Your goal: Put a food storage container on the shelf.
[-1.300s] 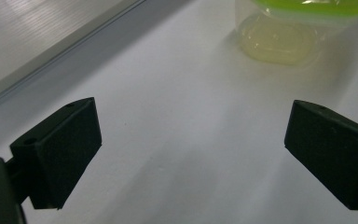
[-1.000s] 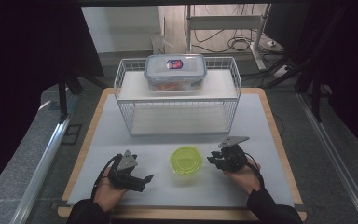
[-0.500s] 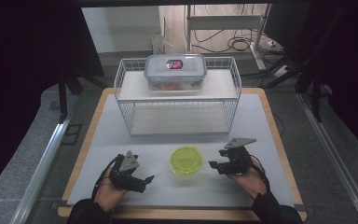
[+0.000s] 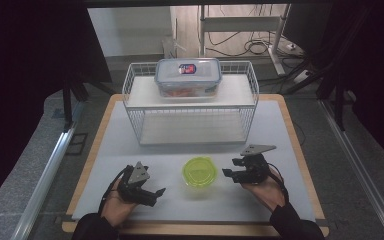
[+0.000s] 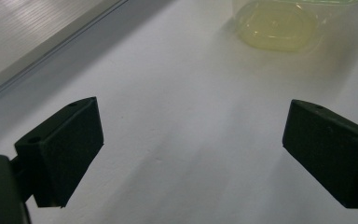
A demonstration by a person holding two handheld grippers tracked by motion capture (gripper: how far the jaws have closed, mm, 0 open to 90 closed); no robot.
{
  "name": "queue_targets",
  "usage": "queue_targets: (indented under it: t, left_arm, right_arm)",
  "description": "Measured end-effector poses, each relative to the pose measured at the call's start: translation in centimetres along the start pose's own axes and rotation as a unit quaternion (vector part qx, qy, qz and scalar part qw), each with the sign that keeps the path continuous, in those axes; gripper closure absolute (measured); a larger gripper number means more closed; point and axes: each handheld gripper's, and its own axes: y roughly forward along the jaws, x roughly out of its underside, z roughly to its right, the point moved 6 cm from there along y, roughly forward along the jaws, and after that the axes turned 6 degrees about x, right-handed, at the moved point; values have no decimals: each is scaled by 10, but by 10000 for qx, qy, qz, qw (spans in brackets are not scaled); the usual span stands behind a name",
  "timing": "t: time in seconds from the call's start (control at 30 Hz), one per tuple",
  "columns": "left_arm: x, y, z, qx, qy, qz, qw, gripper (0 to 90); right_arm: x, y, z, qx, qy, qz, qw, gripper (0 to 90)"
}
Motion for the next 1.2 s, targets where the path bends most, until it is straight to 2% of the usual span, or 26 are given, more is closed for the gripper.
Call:
queue_targets:
  t: [0.1,0.13,0.17,0.3,0.4,0.53,0.6,0.63,0.7,0.73,0.77,0.8,0.87,0.93,1.0,1.03,1.07,1.1,1.13,1.2]
  left_arm:
    - [0,0,0,-4,-1,-3,10000,52]
    - [0,0,0,-5,-1,-6,10000,52]
    - [0,0,0,-6,0,-4,10000,52]
    - [0,1,0,-19,17,-5,10000,52]
    - [0,1,0,-25,21,-7,10000,52]
    - [0,1,0,-28,31,-9,10000,52]
    - [0,1,0,-25,39,-27,10000,52]
    - [0,1,0,-25,39,-27,10000,52]
    - [0,1,0,-26,45,-31,10000,52]
    - [0,1,0,-27,47,-32,10000,52]
    - [0,2,0,-23,47,-28,10000,52]
    - [0,2,0,-23,47,-28,10000,52]
    - [0,2,0,-22,49,-25,10000,52]
    - [0,2,0,-20,51,-24,10000,52]
    - [0,2,1,-19,51,-25,10000,52]
    - [0,2,1,-20,55,-25,10000,52]
    - [0,2,1,-19,54,-22,10000,52]
    - [0,2,1,-17,52,-24,10000,52]
    - [0,2,1,-18,55,-25,10000,52]
    - [0,2,1,-18,55,-26,10000,52]
  right_arm:
    - [-4,-1,-2,-63,51,85,9999,431]
    - [-8,-1,-3,-196,185,115,9996,441]
    - [-8,-1,-3,-196,185,115,9996,441]
    - [-15,4,-8,-560,411,136,9975,449]
    - [-19,9,-10,-741,525,89,9958,464]
    - [-19,17,-11,-833,580,-42,9948,502]
    - [-19,25,-10,-1087,831,-178,9904,540]
    - [-19,25,-10,-1087,831,-178,9904,540]
    - [-19,30,-9,-1229,968,-221,9874,559]
    - [-19,32,-9,-1307,1058,-266,9854,566]
    - [-21,35,-10,-1487,1205,-282,9811,585]
    - [-21,35,-10,-1487,1205,-282,9811,585]
    - [-22,38,-10,-1591,1298,-352,9781,604]
    - [-22,41,-9,-1626,1357,-390,9765,639]
    - [-22,44,-8,-1756,1513,-430,9718,658]
    - [-21,45,-6,-1878,1685,-452,9666,692]
    - [-21,45,-6,-1878,1685,-452,9666,692]
    - [-20,46,-3,-1899,1789,-492,9641,735]
    - [-20,46,-3,-1899,1789,-492,9641,735]
    - [-19,47,-2,-2009,1899,-507,9597,744]
